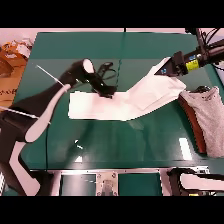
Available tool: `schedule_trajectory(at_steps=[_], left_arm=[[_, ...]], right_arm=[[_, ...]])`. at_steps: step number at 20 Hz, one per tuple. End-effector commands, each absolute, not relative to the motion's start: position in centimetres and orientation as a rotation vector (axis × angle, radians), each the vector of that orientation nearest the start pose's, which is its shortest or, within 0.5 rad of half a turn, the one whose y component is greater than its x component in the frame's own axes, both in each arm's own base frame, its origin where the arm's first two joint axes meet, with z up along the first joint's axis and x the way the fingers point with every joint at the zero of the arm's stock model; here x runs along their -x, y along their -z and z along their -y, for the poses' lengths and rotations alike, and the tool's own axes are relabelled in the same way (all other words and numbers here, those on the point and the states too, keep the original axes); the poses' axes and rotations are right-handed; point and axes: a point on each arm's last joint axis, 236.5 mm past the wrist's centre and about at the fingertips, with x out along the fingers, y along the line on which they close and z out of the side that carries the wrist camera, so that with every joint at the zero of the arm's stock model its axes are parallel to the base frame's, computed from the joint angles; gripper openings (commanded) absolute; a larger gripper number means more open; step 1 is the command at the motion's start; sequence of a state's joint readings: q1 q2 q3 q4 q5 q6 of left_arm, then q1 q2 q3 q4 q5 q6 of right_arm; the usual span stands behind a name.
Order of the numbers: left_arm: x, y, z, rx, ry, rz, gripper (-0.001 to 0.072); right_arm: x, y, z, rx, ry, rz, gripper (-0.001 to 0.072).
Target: Fold the shirts.
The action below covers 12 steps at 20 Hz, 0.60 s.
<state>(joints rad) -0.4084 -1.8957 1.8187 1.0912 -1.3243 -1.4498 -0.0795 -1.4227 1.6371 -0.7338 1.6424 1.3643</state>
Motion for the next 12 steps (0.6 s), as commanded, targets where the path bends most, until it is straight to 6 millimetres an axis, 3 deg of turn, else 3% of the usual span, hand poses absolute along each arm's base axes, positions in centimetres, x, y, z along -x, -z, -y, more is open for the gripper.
schedule_trajectory(at_steps=[1,5,10,11,12], left_arm=[[-44.5,-1.6,17.1,-0.073,0.470,-1.522,0.0022],[-47.2,-5.9,10.5,0.043,0.337,-1.400,0.0022],[-48.0,-8.2,5.6,0.101,0.257,-1.332,0.0022],[-47.9,-8.4,4.9,0.108,0.246,-1.332,0.0022],[-47.8,-8.5,4.2,0.103,0.246,-1.334,0.0022]], right_arm=[[-38.7,-17.2,-19.4,-0.414,-0.817,-1.156,0.0019],[-39.8,-16.0,-29.6,-0.413,-0.889,-1.075,0.0019],[-40.6,-8.5,-46.1,-0.471,-0.940,-0.936,0.0020],[-40.5,-6.2,-49.1,-0.498,-0.921,-0.909,0.0112],[-40.4,-4.0,-51.0,-0.534,-0.889,-0.901,0.0379]])
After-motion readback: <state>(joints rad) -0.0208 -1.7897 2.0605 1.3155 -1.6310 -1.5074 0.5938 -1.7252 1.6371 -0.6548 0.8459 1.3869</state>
